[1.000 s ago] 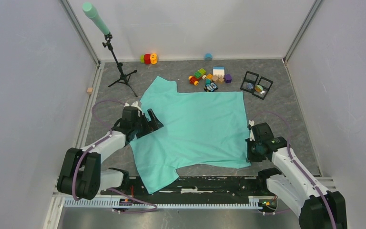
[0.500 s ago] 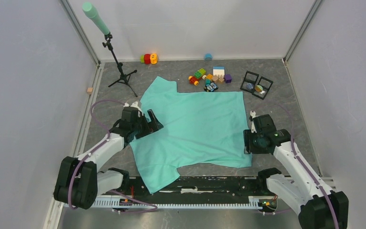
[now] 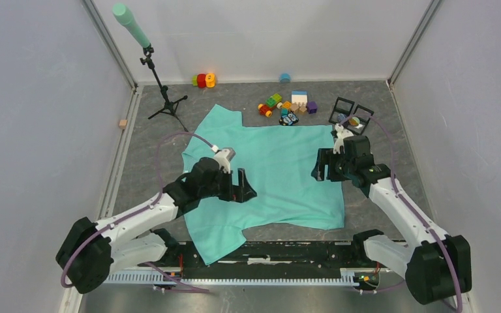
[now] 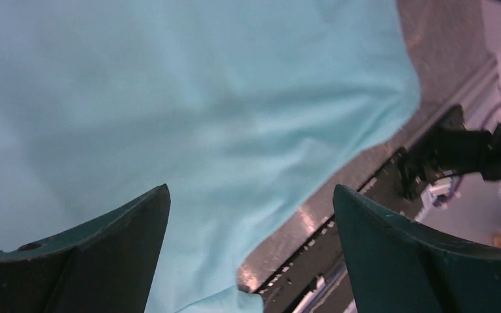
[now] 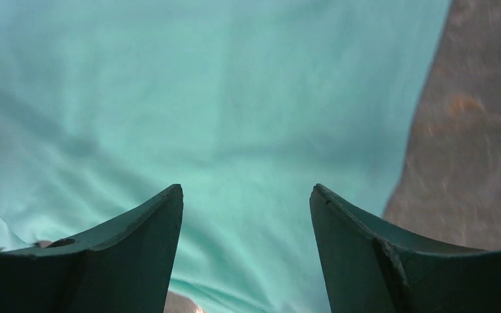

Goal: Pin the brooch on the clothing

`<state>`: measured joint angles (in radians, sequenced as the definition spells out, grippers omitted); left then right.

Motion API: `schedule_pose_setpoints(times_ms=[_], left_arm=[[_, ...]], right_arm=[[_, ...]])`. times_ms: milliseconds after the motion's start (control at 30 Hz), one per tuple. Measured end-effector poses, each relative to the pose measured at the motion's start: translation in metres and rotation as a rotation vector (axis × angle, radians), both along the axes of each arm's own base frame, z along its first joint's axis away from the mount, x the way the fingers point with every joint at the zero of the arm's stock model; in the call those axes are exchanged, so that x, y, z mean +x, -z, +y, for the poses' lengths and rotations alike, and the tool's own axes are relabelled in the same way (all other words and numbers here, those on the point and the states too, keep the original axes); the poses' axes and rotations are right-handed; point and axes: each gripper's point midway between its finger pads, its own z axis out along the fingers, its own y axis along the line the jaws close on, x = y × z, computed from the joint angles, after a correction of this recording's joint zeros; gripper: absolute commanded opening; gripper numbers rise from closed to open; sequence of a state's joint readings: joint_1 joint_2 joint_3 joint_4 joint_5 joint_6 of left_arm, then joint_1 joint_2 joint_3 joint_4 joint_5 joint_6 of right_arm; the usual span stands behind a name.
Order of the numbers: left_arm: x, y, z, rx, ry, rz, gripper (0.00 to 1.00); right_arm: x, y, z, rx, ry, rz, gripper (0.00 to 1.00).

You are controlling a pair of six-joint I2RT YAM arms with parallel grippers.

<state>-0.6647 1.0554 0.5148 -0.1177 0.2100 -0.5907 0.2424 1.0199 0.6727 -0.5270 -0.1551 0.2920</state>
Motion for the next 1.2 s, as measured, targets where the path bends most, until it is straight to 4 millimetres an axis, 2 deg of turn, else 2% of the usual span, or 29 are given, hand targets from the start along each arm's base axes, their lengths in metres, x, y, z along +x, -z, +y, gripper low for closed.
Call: schedule_pose_setpoints(times_ms=[67, 100, 167, 400, 633, 800, 1067, 1200], left_arm=[[-0.008, -0.009, -0.017, -0.035, 0.055, -0.035, 1.0], [-0.02, -0.012, -0.031, -0.055, 0.113, -0.049, 1.0], [-0.027, -0.014, -0.046, -0.077, 0.159, -0.064, 1.0], [-0.056, 0.011, -0.079, -0.078, 0.299, -0.038, 1.0], [-0.089, 0.029, -0.089, -0.079, 0.415, 0.012, 1.0], [-0.105, 0.048, -0.082, -0.059, 0.456, 0.061, 1.0], [-0.118, 0.049, -0.082, -0.099, 0.502, 0.062, 1.0], [-0.129, 0.048, -0.08, -0.117, 0.531, 0.084, 1.0]], right_arm=[[0.018, -0.003, 0.014, 0.051, -0.03, -0.046, 0.77], [0.025, -0.003, 0.02, 0.07, -0.041, -0.059, 0.77], [0.037, 0.002, 0.032, 0.099, -0.067, -0.063, 0.76], [0.071, 0.02, 0.064, 0.138, -0.137, -0.048, 0.74], [0.098, 0.027, 0.084, 0.167, -0.173, -0.073, 0.74], [0.101, 0.046, 0.086, 0.164, -0.176, -0.042, 0.75], [0.1, 0.065, 0.083, 0.138, -0.171, -0.007, 0.77], [0.105, 0.066, 0.082, 0.124, -0.165, -0.018, 0.77]])
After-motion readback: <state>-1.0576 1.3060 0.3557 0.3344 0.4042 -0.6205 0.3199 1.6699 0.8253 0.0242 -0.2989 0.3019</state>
